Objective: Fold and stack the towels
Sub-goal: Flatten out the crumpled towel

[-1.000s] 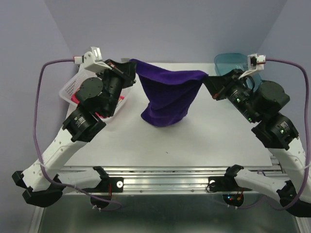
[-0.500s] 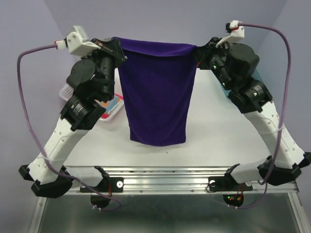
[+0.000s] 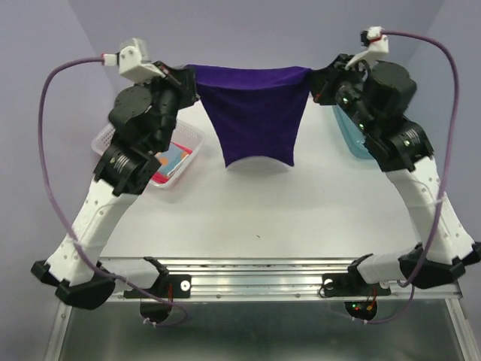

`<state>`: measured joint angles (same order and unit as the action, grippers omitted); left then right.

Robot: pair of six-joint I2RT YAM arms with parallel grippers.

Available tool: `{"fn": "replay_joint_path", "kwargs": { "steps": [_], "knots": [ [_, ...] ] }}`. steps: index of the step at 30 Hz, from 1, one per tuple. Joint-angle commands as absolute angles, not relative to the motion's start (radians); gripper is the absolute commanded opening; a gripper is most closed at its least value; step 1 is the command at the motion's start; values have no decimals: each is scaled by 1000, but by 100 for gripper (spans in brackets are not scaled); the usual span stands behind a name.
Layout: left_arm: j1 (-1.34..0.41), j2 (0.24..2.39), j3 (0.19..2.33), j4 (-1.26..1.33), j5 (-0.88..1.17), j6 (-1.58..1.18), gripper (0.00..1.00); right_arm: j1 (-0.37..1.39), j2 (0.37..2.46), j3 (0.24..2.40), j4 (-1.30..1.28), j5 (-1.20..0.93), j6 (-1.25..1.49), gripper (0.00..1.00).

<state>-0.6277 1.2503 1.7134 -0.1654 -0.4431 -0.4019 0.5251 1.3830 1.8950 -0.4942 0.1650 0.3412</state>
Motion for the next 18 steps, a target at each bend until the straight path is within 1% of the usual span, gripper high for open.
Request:
{"fn": "replay_joint_path", "kwargs": {
  "steps": [1,2,6,9,14,17,18],
  "knots": [
    [-632,1066,1639,-74,-287,-459,0,529,1208,1820,-442,-32,405,1],
    [-635,1046,1591,-69,-267,-471,0,529,1184,1789,-440,-81,417,1],
    [-643,957,1510,-55,-125,-512,0,529,1039,1674,-431,-168,465,1],
    [-661,911,1491,-57,-14,-538,0,529,970,1623,-420,-238,495,1],
    [-686,876,1522,-60,80,-558,0,529,948,1680,-452,-334,525,1],
    [-693,885,1539,-60,97,-557,0,529,943,1698,-451,-336,534,1],
    [-693,888,1546,-63,94,-554,0,529,940,1697,-446,-307,534,1]
  ]
}}
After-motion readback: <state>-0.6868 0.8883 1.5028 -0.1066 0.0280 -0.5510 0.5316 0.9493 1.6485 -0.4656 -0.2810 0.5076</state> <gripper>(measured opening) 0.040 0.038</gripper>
